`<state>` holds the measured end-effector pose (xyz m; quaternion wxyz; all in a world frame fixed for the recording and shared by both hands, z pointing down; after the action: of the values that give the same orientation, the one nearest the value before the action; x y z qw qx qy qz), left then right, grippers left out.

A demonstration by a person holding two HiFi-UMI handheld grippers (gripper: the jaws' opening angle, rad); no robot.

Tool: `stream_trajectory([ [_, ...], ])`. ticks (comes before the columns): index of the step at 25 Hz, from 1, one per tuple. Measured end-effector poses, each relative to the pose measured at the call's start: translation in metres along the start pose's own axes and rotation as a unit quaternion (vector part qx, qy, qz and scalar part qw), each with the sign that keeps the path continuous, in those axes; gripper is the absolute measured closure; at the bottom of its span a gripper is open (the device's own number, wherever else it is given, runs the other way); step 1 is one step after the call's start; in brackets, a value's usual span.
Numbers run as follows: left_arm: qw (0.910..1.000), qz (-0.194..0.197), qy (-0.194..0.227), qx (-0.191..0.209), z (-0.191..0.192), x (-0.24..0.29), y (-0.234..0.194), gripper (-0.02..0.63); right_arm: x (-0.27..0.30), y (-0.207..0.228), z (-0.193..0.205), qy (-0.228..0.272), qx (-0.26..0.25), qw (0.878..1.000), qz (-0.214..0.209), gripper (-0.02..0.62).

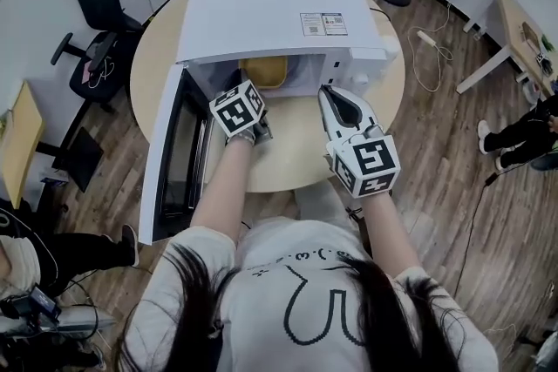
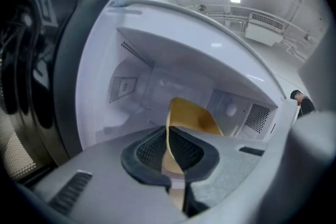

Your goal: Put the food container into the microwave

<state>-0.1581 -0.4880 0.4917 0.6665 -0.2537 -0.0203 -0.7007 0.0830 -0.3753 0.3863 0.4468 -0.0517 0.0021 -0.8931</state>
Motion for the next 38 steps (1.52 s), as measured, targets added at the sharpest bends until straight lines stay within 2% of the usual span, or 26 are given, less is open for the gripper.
stream_trajectory([
  [4,1.0000,-0.004,-0.008,0.002,0.001,0.017,0.006,0.586,-0.002,0.004,0.005,-0.007,0.005,1.000,0.004,0.565],
  [9,0.9997,-0.010,-0.012,-0.020,0.005,0.032,0.003,0.586,-0.003,0.004,0.008,-0.011,0.005,1.000,0.000,0.566],
  [14,0.9985,-0.011,0.007,-0.053,0.007,0.042,0.000,0.584,-0.002,0.005,0.009,-0.015,0.005,1.000,-0.001,0.565],
  [19,0.9980,-0.009,0.020,-0.060,0.006,0.038,-0.003,0.581,0.000,0.001,0.008,-0.017,0.005,1.000,-0.004,0.565],
  [21,0.9977,-0.005,0.025,-0.062,0.006,0.038,-0.004,0.566,0.000,0.000,0.007,-0.018,0.005,1.000,-0.004,0.565],
  [23,0.9974,0.001,0.028,-0.066,0.006,0.036,-0.005,0.523,-0.001,-0.003,0.007,-0.019,0.006,1.000,-0.005,0.565],
  [24,0.9973,0.004,0.030,-0.067,0.006,0.035,-0.006,0.506,-0.002,-0.004,0.007,-0.019,0.006,1.000,-0.005,0.565],
  [32,0.9973,0.030,0.040,-0.054,-0.001,0.008,-0.003,0.505,-0.010,-0.013,0.001,-0.013,0.001,1.000,-0.001,0.565],
  [38,0.9961,0.049,0.067,-0.031,-0.012,-0.025,-0.002,0.503,-0.018,-0.024,-0.009,0.003,-0.002,1.000,-0.001,0.565],
])
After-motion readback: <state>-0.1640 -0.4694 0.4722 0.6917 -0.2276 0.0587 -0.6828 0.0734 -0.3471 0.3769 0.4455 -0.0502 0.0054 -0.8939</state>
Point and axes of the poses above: the fingertips, and each gripper's own axes: x forward along the fingers, y to its right, z out of its underside, the point moved 10 cm from there along -x, backward along the fingers, and after that the axes turned 4 degrees about -z, right-handed, at the moved point
